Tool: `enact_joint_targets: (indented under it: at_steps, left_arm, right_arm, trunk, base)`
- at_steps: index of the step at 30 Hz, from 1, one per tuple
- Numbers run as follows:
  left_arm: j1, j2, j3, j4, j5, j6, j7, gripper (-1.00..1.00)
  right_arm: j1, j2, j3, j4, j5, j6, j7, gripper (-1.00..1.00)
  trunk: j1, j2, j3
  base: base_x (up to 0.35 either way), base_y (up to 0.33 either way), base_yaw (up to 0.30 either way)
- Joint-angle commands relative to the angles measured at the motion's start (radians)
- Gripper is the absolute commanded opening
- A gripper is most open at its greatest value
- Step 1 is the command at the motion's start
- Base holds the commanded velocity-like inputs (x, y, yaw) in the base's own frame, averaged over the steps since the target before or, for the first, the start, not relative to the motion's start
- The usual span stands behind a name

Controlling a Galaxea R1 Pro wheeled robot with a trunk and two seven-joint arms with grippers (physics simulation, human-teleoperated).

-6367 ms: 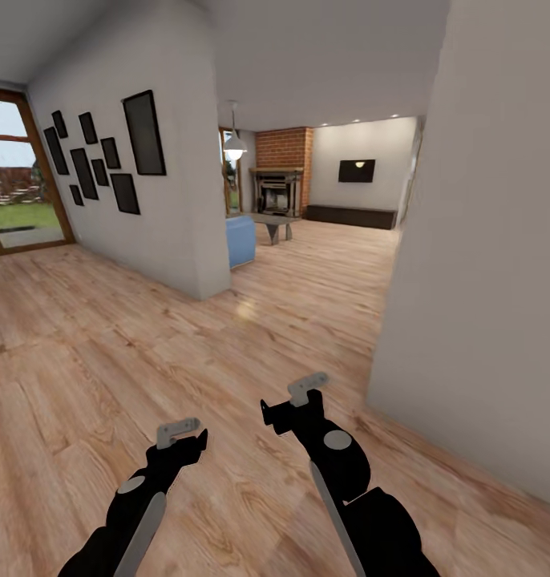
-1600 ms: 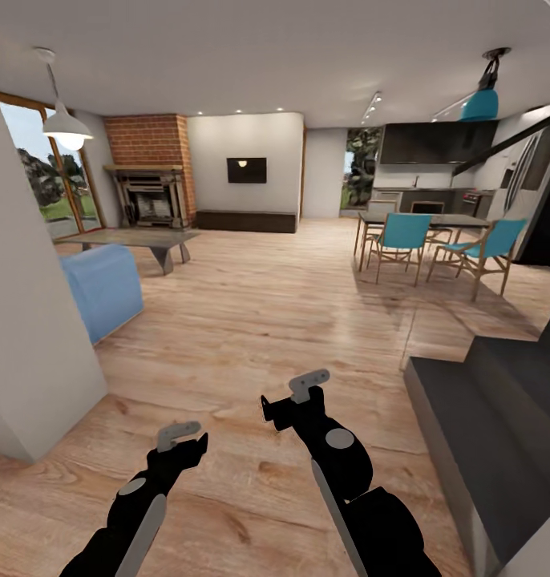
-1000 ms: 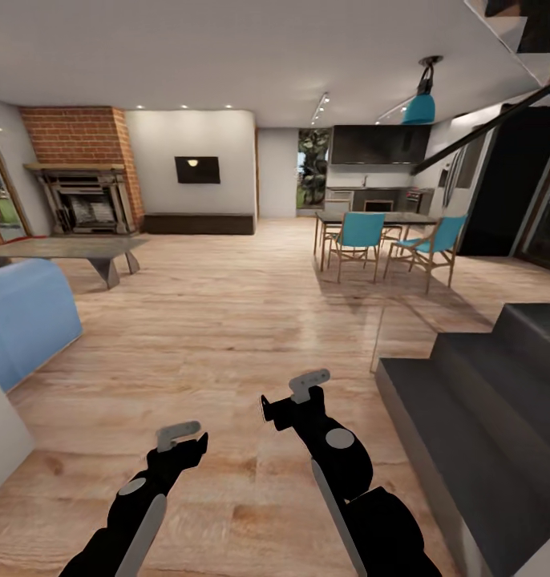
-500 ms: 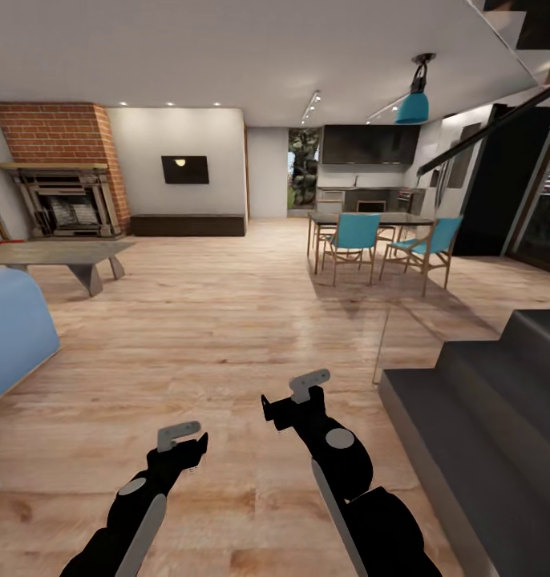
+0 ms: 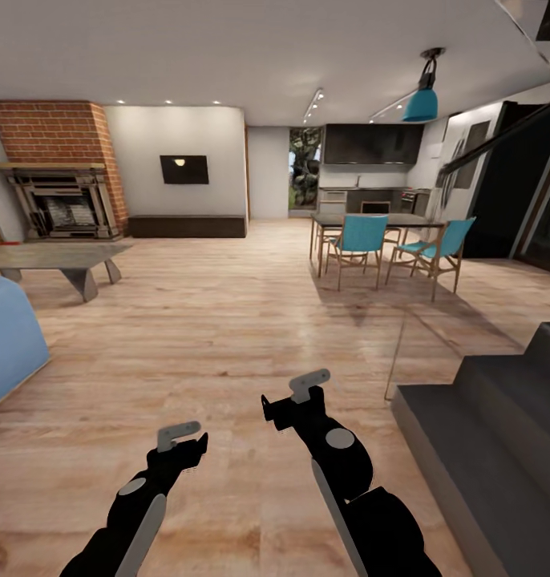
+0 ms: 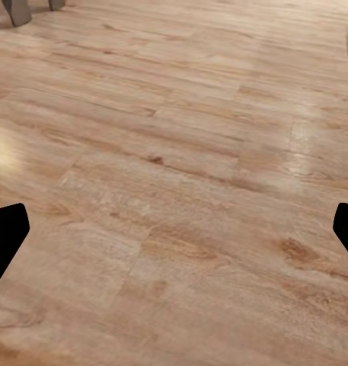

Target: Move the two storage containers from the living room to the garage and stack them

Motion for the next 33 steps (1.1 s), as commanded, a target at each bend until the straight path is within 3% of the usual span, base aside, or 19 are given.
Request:
enact_joint_targets:
  at_steps: [1, 17, 33]
  left_arm:
    - [0.0, 0.0, 0.0, 0.0, 0.0, 0.0, 0.0, 1.0]
    - [0.0, 0.0, 0.0, 0.0, -0.001, 0.0, 0.0, 1.0]
    - [0.0, 0.0, 0.0, 0.0, -0.002, 0.0, 0.0, 1.0]
  right_arm:
    - [0.0, 0.0, 0.0, 0.0, 0.0, 0.0, 0.0, 1.0]
    - [0.0, 0.0, 0.0, 0.0, 0.0, 0.0, 0.0, 1.0]
    - [0.0, 0.0, 0.0, 0.0, 0.0, 0.0, 0.0, 1.0]
  trunk:
    - [0.0, 0.0, 0.0]
    - [0.0, 0.0, 0.0]
    - [0.0, 0.0, 0.0]
  base:
    - [0.338, 0.043, 0.0]
    - [0.338, 0.018, 0.0]
    - [0.338, 0.119, 0.0]
